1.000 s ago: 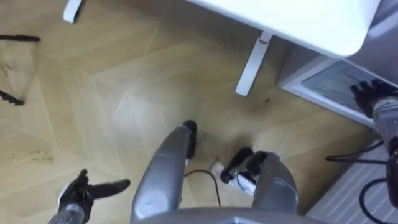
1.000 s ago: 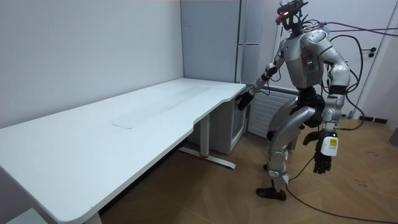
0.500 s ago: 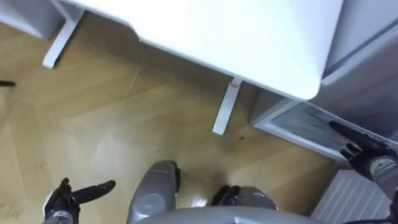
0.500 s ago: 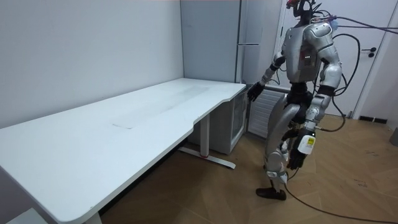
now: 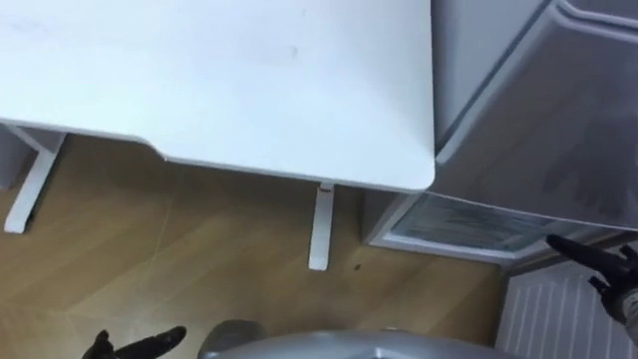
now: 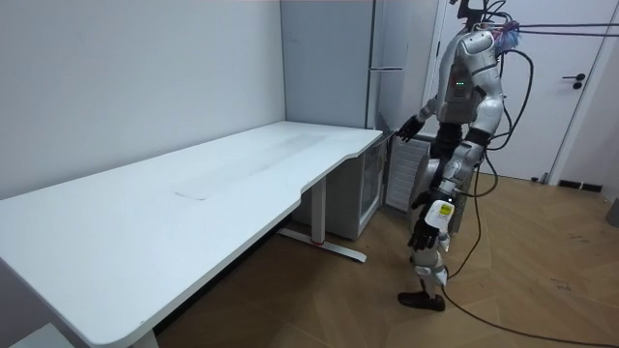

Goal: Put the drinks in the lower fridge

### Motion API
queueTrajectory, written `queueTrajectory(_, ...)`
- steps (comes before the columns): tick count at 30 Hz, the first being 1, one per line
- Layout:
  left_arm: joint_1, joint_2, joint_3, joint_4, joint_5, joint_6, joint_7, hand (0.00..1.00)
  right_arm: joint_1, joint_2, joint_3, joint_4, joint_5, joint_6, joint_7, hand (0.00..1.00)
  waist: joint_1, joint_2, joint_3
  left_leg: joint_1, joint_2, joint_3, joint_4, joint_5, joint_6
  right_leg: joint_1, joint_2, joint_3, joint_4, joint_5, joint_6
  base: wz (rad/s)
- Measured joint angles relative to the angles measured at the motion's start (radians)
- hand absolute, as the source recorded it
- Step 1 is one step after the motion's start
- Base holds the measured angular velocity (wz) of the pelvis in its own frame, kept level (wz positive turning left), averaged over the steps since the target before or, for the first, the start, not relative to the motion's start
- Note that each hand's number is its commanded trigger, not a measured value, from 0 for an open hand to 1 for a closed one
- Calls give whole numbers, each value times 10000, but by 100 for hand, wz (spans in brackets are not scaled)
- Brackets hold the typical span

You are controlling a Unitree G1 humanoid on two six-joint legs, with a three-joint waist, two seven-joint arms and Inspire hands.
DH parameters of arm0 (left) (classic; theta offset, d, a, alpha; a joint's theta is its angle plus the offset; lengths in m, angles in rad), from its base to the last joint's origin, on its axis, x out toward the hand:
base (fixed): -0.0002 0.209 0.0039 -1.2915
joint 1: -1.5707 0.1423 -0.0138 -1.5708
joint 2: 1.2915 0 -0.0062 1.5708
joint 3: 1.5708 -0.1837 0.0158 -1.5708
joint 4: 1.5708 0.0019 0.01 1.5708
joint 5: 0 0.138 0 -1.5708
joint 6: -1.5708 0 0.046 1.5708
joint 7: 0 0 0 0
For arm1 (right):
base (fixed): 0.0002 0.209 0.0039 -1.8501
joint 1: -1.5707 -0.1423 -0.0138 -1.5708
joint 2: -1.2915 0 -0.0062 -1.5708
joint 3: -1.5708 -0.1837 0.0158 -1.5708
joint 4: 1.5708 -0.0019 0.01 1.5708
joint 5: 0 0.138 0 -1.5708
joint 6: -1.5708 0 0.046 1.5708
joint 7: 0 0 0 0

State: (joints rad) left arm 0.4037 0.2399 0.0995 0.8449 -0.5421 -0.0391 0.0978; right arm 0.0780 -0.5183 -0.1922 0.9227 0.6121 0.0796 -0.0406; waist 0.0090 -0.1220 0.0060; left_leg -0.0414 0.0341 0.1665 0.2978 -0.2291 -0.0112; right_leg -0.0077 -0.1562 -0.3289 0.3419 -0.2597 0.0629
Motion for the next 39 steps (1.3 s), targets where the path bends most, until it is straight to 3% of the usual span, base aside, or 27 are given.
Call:
queueTrajectory(5,-16,-57,212,37,360,-5,-64,0,78,15,-639,-922,-937,-288,-664,0,-202,-113,30,539,2,265,-381,6,-12,385,109,258,-402,91,70,-18)
queueTrajectory(9,-46,-82,593,99,766,41,-203,0,257,13,-1102,-1746,-1768,-379,-1224,0,-369,-168,-12,776,36,276,-525,5,-14,656,210,298,-797,250,88,-10)
queueTrajectory(14,-177,-102,647,72,891,152,-136,0,227,14,-1537,-1919,-1950,-475,-2057,0,-676,-236,-30,693,38,255,-606,6,-17,613,244,264,-892,306,94,2)
queueTrajectory(19,-209,-142,647,-163,1028,157,-135,0,320,14,-1624,-1903,-1959,-590,-2198,0,-932,-192,-37,684,78,273,-653,6,-18,631,312,311,-1056,460,82,-3)
queueTrajectory(26,-143,-157,1086,-225,1124,160,-208,0,622,12,-2250,-909,-1834,-612,-2549,0,-870,-160,-51,828,104,404,-760,25,-46,665,358,430,-1070,499,58,-6)
queueTrajectory(39,-283,-203,1484,298,1229,204,-445,0,847,227,-2252,1212,-737,-646,-2836,0,-833,20,-90,782,125,515,-774,24,-40,729,414,555,-1239,617,59,-3)
